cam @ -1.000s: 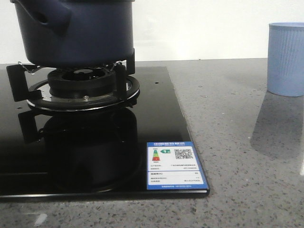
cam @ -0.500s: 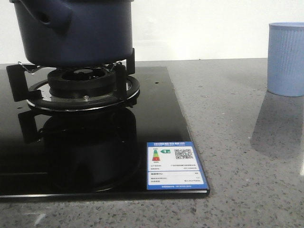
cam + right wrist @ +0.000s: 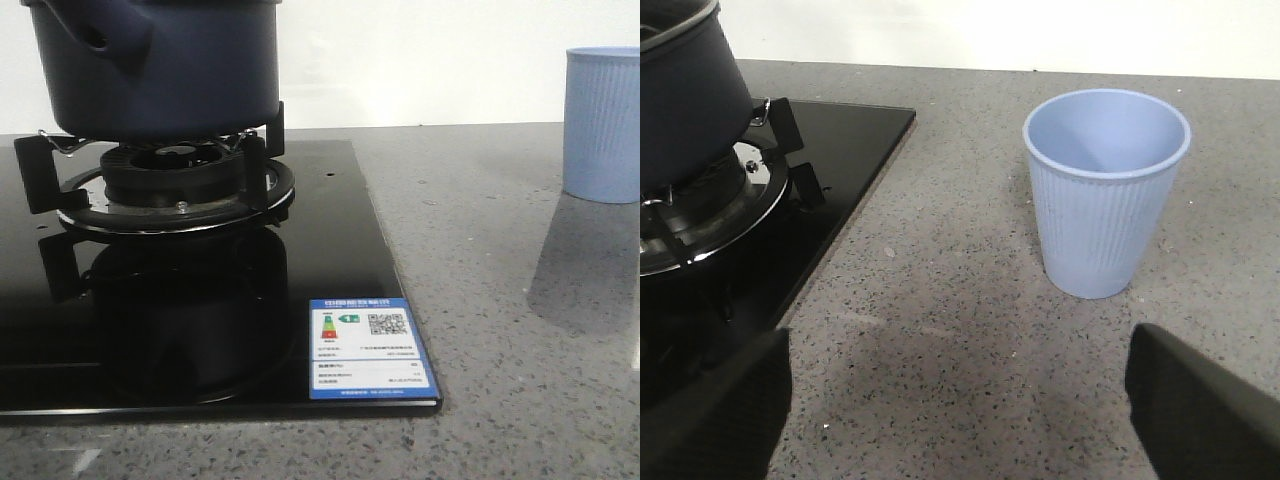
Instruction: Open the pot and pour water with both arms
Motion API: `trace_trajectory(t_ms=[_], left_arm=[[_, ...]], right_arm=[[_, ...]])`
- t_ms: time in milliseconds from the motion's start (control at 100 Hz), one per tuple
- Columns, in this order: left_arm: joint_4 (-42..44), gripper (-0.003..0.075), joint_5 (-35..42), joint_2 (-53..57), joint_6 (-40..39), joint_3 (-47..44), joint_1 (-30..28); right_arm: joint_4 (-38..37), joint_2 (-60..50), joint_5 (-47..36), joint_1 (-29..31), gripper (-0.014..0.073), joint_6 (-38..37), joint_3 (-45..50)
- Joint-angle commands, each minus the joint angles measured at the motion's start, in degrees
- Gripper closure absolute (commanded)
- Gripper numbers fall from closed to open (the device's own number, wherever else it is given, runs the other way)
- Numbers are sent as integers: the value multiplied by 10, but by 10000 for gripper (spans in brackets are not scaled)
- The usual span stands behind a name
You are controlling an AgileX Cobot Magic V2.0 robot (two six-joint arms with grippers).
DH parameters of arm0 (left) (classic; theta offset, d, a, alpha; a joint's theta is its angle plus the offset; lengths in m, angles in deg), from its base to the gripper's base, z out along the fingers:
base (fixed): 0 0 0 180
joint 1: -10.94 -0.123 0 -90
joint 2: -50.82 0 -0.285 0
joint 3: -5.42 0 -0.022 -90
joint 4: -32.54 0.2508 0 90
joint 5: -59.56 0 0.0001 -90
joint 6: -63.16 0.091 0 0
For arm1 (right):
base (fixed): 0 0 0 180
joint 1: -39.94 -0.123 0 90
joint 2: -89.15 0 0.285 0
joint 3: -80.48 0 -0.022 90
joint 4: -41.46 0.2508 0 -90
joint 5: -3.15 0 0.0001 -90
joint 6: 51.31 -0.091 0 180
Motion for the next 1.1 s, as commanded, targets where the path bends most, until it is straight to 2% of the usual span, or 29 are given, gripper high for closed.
trace_trajectory(t_ms=[0,240,540,730,1090], left_arm=[[-24,321,8,20,1,20,3],[-31,321,25,58,1,20,2],[-26,321,115,122,1,20,2],[-19,321,155,143,1,20,2],[-20,321,192,150,1,20,2]], right_arm=[[-1,7,-45,-1,1,6,-20],[-8,7,-44,-1,1,6,-20],[-33,33,-61,0,1,6,-20],[-38,119,-127,0,1,6,-20],[-19,300,-317,0,1,6,-20]])
